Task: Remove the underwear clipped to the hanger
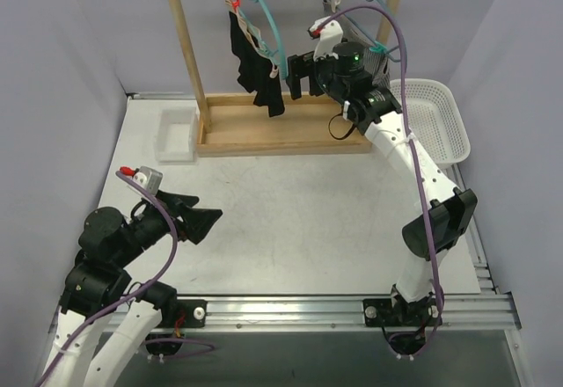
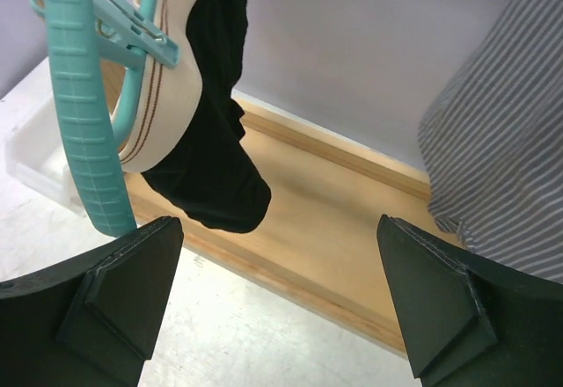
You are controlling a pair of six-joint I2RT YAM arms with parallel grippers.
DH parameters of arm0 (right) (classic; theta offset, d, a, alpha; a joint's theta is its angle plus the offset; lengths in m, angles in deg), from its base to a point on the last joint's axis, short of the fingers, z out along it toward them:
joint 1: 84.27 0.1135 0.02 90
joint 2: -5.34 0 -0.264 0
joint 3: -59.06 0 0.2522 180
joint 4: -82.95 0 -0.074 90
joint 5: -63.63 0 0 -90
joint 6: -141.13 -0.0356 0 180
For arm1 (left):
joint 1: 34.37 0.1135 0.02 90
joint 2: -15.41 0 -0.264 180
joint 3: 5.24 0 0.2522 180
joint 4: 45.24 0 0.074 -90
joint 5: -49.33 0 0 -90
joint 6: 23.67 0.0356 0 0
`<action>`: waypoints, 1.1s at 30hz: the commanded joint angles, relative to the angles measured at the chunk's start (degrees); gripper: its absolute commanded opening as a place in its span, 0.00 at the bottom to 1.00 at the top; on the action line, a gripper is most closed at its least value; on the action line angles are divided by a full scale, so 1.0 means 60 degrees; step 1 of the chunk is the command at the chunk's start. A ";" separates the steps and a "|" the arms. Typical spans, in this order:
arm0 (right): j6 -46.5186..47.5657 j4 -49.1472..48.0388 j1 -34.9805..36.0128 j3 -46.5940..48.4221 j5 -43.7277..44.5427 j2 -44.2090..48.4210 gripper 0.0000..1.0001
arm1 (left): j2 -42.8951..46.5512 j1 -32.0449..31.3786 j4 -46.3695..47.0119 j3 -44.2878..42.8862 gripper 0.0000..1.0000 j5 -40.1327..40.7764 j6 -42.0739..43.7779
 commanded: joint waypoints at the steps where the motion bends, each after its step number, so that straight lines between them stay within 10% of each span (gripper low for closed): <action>1: 0.0069 -0.0412 -0.0047 0.0313 -0.0891 0.0288 1.00 | 0.0167 -0.0009 -0.0107 -0.0342 0.94 -0.0367 0.0094; 33: 0.0303 0.0467 0.0291 0.2713 0.0311 -0.1132 1.00 | 0.0182 -0.0009 -0.0004 -0.0049 0.94 -0.0470 0.0123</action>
